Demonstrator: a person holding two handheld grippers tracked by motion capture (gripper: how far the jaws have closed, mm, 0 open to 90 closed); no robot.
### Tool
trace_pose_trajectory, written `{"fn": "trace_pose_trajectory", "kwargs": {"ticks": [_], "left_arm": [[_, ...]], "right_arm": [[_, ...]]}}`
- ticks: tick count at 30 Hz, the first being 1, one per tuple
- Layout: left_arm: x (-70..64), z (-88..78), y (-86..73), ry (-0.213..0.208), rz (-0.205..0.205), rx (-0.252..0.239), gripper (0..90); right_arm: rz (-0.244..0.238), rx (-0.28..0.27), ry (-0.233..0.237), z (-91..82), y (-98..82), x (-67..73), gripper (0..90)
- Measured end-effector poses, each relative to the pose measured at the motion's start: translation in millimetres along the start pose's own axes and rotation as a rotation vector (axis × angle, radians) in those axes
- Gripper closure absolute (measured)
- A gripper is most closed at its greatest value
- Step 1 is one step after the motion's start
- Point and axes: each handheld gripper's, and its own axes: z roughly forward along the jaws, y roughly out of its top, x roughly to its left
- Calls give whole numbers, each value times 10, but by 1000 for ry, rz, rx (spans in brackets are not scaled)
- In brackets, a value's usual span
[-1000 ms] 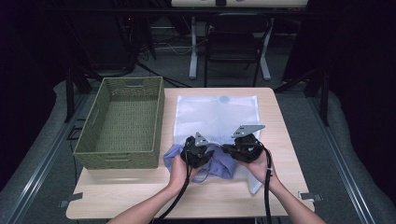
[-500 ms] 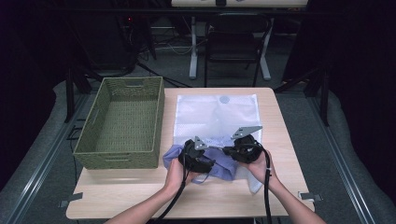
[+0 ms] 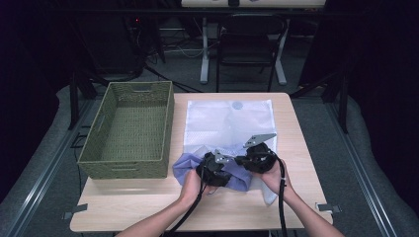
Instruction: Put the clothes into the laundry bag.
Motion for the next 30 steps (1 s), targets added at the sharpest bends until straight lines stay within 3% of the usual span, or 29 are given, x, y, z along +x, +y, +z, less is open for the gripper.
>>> {"fn": "trace_pose_trajectory", "kwargs": {"ticks": [4, 7, 10, 16, 20, 23, 27, 30], "left_arm": [[0, 35, -15, -40, 4, -2, 693], [22, 31, -22, -58, -12, -14, 750], [55, -26, -10, -45, -23, -40, 772], [129, -253, 128, -28, -80, -151, 777], [194, -306, 125, 48, -118, -208, 777], [235, -191, 68, 66, -162, -190, 773], [261, -59, 8, 55, -159, -134, 746], [269, -56, 1, 42, -163, -128, 693]], "right_arm": [[5, 6, 9, 33, 0, 5, 877], [8, 0, 9, 25, 9, 5, 877], [12, -18, 9, -20, 25, 11, 877], [23, -81, 21, -157, 95, 40, 877], [28, -107, 25, -208, 119, 40, 877], [31, -96, 29, -182, 105, 46, 877], [39, -56, 29, -89, 50, 24, 877], [46, -36, 26, -40, 20, -10, 877]]}}
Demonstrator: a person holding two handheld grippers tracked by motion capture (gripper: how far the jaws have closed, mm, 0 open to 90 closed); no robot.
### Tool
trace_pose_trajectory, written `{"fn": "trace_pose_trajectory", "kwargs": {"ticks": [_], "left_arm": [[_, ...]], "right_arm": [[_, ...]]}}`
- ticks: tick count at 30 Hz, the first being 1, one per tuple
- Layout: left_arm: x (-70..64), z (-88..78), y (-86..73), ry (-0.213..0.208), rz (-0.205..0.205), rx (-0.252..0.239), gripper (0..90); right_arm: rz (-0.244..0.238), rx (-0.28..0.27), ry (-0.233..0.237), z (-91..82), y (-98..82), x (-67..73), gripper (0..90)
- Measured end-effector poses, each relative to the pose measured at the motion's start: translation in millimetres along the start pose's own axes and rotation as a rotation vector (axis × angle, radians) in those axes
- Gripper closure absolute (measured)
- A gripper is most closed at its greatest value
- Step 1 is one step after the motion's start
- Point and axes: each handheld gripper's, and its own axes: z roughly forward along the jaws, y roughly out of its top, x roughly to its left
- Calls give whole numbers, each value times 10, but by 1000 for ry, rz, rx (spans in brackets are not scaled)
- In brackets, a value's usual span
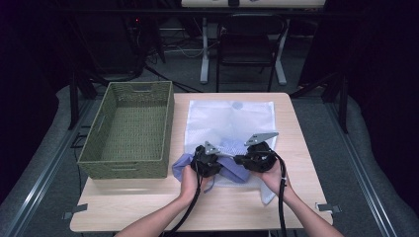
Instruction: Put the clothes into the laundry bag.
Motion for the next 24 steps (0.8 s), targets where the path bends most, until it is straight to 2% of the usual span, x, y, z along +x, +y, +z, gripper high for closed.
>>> {"fn": "trace_pose_trajectory", "kwargs": {"ticks": [3, 6, 11, 13, 14, 16, 18, 24], "left_arm": [[-22, -60, 6, 11, 6, 5, 563], [-63, -160, 9, 2, 28, 13, 466], [-83, -305, 12, -33, 17, 20, 376], [-106, -338, 7, -43, 8, 8, 344], [-119, -353, 7, -62, 5, 7, 315], [-180, -352, 8, -70, 10, -9, 231], [-233, -311, 29, -73, 24, -8, 233], [-213, -35, 11, -36, -11, -5, 326]], "right_arm": [[6, 1, -3, 8, -9, -25, 877], [5, 3, -3, 5, -24, -26, 876], [7, 2, -7, -3, -22, -43, 877], [8, -4, -9, -8, -14, -44, 876], [9, -4, -11, -12, -12, -39, 876], [6, -5, -10, -17, -10, -34, 876], [2, -9, -11, -16, -8, -34, 876], [9, -3, -8, 9, -4, -30, 876]]}}
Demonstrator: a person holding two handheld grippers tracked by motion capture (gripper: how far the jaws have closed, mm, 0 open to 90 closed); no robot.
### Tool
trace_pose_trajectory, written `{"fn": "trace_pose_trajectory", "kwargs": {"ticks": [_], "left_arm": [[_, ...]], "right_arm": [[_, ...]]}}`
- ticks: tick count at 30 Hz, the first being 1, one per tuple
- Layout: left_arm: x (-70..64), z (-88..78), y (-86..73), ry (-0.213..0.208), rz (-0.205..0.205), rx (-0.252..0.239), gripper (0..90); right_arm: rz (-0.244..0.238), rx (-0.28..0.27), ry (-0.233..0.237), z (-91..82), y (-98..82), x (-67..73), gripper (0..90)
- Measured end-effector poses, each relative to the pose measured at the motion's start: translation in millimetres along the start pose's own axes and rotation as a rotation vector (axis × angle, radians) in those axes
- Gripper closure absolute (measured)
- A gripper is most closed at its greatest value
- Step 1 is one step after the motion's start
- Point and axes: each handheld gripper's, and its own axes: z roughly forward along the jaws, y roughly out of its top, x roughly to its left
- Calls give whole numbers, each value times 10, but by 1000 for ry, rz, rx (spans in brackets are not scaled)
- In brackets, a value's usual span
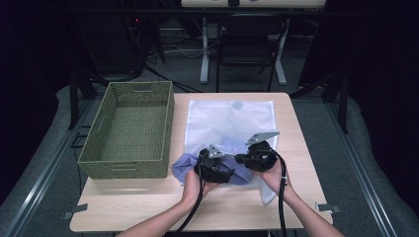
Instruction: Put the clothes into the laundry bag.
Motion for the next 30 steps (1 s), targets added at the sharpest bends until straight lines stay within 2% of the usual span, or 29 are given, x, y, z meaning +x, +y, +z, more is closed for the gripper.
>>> {"fn": "trace_pose_trajectory", "kwargs": {"ticks": [5, 8, 10, 11, 14, 17, 24, 27, 30], "left_arm": [[57, 67, -29, 30, 19, -19, 473], [76, 91, -15, 29, 26, -23, 571], [88, 116, -15, 27, 32, -29, 670], [90, 126, -13, 13, 32, -20, 725], [75, 143, -17, 9, 50, -27, 821], [66, 116, 6, 14, 65, -44, 848], [106, -24, 150, 73, 45, -150, 854], [125, -19, 172, 92, 34, -147, 852], [155, 69, 118, 94, 29, -107, 843]], "right_arm": [[-6, 12, 5, 25, -10, 27, 876], [1, 16, 8, 45, -5, 11, 876], [1, 17, 8, 58, -4, 7, 876], [-1, 20, 9, 60, -3, 8, 876], [0, 17, 9, 52, -3, 19, 876], [4, 6, 10, 26, 1, 23, 876], [26, -45, 16, -97, 50, -10, 876], [26, -52, 14, -131, 47, -14, 876], [34, -27, 13, -81, 5, -37, 876]]}}
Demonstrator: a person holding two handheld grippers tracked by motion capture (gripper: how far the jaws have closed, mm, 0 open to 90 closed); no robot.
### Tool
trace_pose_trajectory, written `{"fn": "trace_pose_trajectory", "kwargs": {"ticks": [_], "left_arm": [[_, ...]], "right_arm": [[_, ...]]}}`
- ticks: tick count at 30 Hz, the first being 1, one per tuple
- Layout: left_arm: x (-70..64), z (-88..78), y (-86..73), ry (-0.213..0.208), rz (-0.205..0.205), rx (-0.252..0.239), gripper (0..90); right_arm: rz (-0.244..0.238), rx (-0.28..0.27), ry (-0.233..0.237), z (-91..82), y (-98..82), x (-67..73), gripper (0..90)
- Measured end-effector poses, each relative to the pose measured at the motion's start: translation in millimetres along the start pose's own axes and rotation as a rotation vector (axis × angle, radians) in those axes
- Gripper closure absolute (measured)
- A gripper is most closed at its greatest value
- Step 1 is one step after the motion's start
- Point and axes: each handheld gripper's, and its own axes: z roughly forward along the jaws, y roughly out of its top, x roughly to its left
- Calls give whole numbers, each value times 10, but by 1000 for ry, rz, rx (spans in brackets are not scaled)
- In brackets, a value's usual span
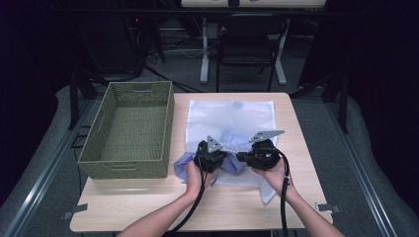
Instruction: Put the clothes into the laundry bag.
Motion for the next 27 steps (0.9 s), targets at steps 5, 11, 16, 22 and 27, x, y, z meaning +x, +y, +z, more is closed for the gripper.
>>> {"fn": "trace_pose_trajectory", "kwargs": {"ticks": [5, 11, 16, 22, 27], "left_arm": [[34, 33, -59, -25, -5, 49, 764], [35, -154, -75, -48, -20, 92, 418], [-51, -239, -71, -77, -13, 87, 312], [-208, -53, -82, -96, -8, 110, 322], [-164, 96, -152, -81, -87, 63, 489]], "right_arm": [[-1, 41, -4, 100, -52, -42, 876], [0, 31, -6, 67, -57, -42, 875], [4, 23, -10, 45, -46, -46, 875], [7, 25, -7, 51, -46, -38, 875], [9, 36, 0, 87, -58, -43, 875]]}}
